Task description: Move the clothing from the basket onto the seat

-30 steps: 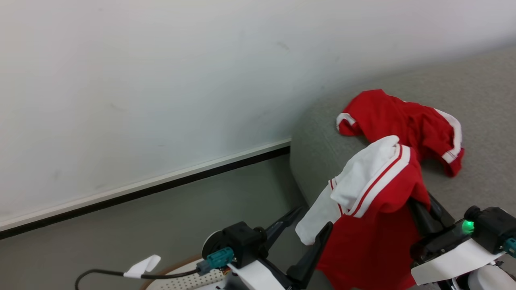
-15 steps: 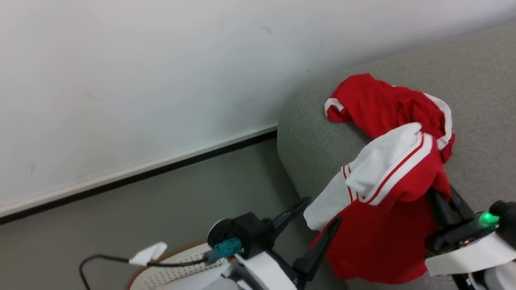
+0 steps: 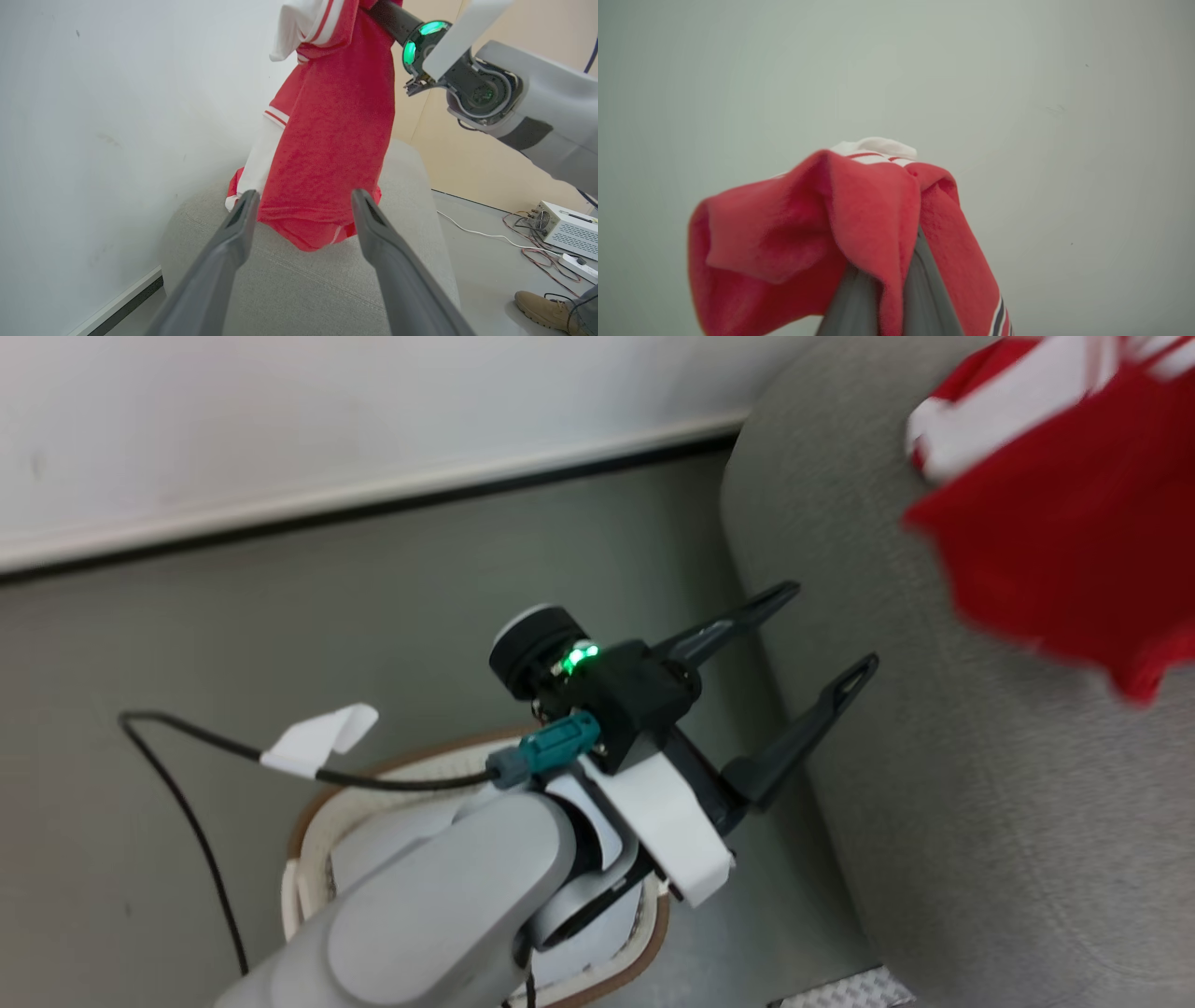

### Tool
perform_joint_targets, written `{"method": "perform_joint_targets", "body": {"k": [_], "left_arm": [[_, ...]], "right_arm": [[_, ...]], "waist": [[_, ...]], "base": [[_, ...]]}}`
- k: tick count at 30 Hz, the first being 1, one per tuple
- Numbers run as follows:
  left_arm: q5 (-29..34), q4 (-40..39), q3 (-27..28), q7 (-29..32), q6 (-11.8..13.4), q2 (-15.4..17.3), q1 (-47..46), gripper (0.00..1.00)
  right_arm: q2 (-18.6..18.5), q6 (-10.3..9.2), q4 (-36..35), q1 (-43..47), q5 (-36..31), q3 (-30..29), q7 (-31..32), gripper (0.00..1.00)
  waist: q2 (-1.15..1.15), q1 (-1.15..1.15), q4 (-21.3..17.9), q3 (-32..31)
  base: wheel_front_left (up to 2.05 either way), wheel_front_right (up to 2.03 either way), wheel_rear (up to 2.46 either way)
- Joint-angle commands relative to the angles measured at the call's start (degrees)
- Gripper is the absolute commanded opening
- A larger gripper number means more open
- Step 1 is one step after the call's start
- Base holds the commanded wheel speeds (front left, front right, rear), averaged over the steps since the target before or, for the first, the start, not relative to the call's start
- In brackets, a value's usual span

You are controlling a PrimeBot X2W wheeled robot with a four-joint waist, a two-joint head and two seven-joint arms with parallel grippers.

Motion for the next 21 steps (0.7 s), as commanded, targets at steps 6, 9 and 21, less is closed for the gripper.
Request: {"method": "perform_joint_targets", "body": {"k": [6,9,21], "left_arm": [[1.5,-0.4,0.6,0.5,-1.3,0.0,-5.0,1.0],[2.2,-0.4,0.4,0.2,-1.7,-0.1,-6.1,1.0],[2.4,0.6,-0.7,0.0,-1.6,1.1,-4.9,1.0]], "right_arm": [[-6.3,-0.15,6.6,-16.5,-2.1,-7.7,5.4,0.0],[-10.1,-0.15,11.4,-22.0,-4.0,-11.1,7.6,0.0],[-9.8,-0.15,33.9,-17.3,-16.6,-22.8,7.3,0.0]], "waist": [[0.0,-0.02,7.0,12.4],[0.0,-0.02,8.3,14.1],[0.0,-0.02,11.2,17.0]], "base": [[0.0,0.0,0.0],[0.0,0.0,0.0],[0.0,0.0,0.0]]}}
